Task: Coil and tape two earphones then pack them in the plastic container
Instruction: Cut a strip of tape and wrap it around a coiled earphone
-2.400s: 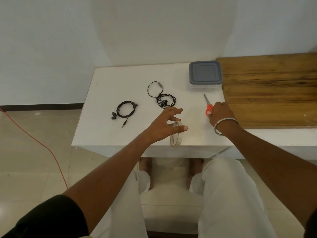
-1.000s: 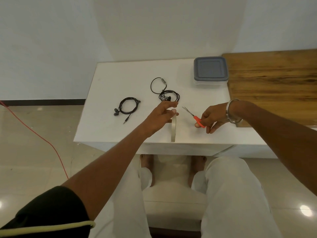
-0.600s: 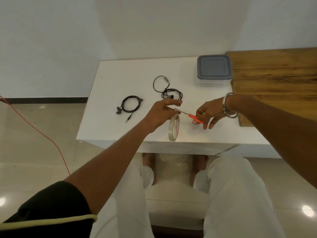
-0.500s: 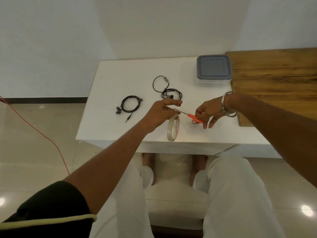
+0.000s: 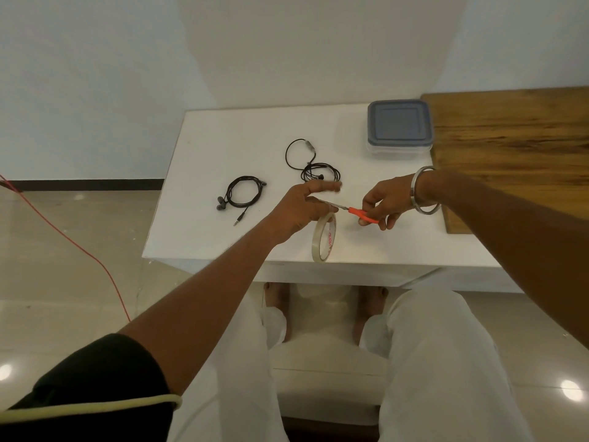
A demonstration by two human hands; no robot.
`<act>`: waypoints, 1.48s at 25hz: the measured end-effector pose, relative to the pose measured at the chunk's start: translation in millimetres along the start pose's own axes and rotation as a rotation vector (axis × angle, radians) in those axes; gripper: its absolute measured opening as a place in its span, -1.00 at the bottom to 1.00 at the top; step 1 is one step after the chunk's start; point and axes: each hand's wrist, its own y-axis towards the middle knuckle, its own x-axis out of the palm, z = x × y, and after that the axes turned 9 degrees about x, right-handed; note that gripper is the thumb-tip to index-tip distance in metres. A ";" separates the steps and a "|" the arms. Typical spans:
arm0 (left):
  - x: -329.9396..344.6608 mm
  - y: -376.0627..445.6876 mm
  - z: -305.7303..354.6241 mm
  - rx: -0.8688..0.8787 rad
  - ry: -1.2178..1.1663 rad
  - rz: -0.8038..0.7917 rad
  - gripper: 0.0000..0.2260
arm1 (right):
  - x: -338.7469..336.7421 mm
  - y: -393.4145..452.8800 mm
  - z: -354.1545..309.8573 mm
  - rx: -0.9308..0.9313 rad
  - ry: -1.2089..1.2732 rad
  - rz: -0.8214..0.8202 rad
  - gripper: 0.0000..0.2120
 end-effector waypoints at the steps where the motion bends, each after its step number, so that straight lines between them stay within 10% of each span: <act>1: 0.6 0.5 0.9 -0.008 -0.001 0.000 -0.55 | 0.1 0.5 1.0 -0.007 -0.012 0.015 -0.73; 11: -1.1 -2.9 -4.7 -0.033 -0.116 0.027 -0.53 | 0.5 4.2 46.3 0.212 -0.440 0.567 -0.52; 19: -3.1 0.7 -0.7 0.016 -0.082 0.018 -0.48 | 18.9 5.2 26.9 0.164 -0.248 0.767 -0.57; 23: 0.6 2.1 3.5 0.045 -0.050 0.029 -0.47 | 42.5 6.9 1.6 -0.326 0.072 0.356 -0.70; 37: 22.4 15.0 -0.3 0.037 -0.018 0.318 -0.56 | 39.7 -9.0 13.1 -0.294 0.513 0.314 -0.80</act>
